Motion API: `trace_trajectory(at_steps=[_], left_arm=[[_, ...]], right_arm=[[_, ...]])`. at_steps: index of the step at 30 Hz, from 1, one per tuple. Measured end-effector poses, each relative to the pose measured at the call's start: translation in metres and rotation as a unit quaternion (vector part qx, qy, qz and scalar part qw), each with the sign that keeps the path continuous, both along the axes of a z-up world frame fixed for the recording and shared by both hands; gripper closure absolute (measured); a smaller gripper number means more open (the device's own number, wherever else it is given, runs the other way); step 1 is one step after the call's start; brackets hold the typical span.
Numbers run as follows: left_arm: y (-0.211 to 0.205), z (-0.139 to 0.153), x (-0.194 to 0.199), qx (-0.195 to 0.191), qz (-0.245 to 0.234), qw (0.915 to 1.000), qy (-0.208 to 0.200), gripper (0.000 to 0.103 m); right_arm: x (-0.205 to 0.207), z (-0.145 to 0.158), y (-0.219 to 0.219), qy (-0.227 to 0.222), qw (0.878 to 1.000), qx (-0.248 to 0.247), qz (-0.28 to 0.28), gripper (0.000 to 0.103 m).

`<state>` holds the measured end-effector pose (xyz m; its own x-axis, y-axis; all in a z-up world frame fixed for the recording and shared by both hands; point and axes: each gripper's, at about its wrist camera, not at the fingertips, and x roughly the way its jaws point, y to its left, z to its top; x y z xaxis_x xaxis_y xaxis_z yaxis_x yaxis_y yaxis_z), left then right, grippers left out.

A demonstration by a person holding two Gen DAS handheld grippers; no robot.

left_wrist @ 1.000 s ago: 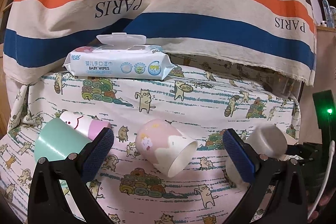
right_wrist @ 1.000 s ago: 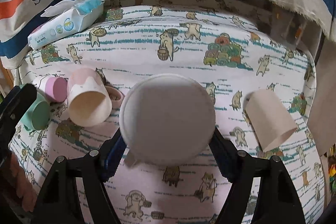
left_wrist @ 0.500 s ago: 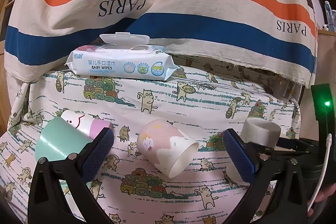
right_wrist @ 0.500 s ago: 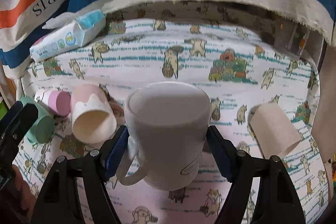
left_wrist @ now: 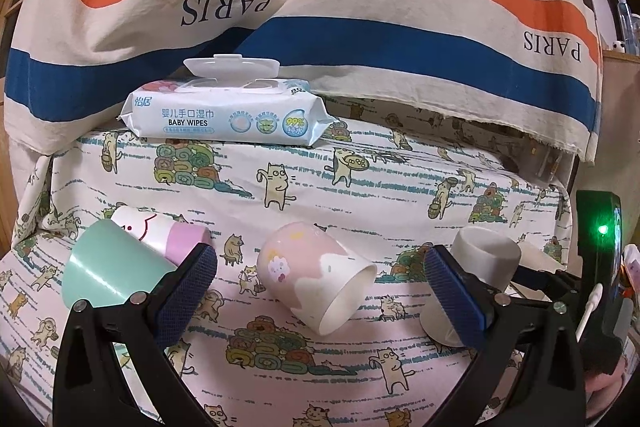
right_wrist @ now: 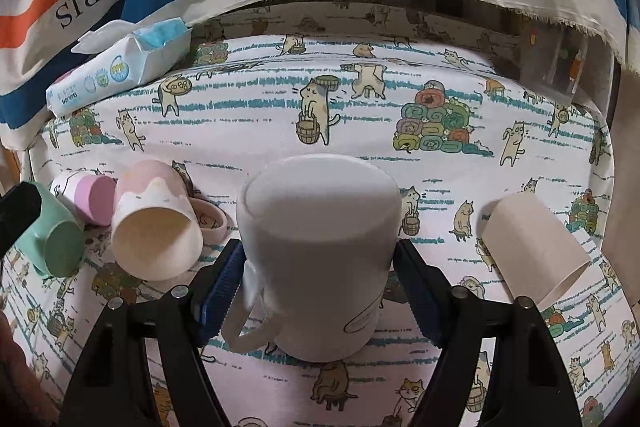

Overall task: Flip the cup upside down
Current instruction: 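Lower the upside-down white mug onto the table with the right tool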

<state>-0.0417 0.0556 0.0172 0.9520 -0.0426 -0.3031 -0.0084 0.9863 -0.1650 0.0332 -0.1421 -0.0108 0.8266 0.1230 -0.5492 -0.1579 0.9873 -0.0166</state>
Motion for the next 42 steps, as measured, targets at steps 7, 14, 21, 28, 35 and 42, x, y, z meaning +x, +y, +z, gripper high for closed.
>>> trace_trajectory(at_steps=[7, 14, 21, 28, 35, 42], left_arm=[[0.000, -0.002, 0.001, 0.001, 0.001, 1.0000, 0.003, 0.000], [0.002, 0.006, -0.006, 0.008, 0.005, 0.9997, -0.020, 0.000], [0.004, 0.020, -0.025, 0.021, 0.008, 0.9968, -0.076, 0.000], [-0.016, 0.014, -0.028, 0.052, -0.014, 0.9951, -0.083, 0.000], [-0.030, 0.004, -0.023, 0.076, -0.029, 0.9942, -0.071, 0.000], [-0.027, -0.004, -0.011, 0.075, -0.023, 0.9959, -0.046, 0.000]], right_arm=[[-0.009, 0.008, -0.001, -0.026, 1.000, -0.007, 0.008, 0.015], [-0.027, 0.046, -0.018, -0.083, 0.996, 0.003, 0.009, 0.001], [-0.055, 0.077, -0.049, -0.165, 0.986, -0.002, 0.011, 0.001], [-0.056, 0.058, -0.076, -0.138, 0.988, 0.057, 0.035, 0.001], [-0.046, 0.038, -0.087, -0.134, 0.988, 0.068, 0.029, 0.001], [-0.047, 0.029, -0.085, -0.141, 0.988, 0.055, 0.041, 0.001]])
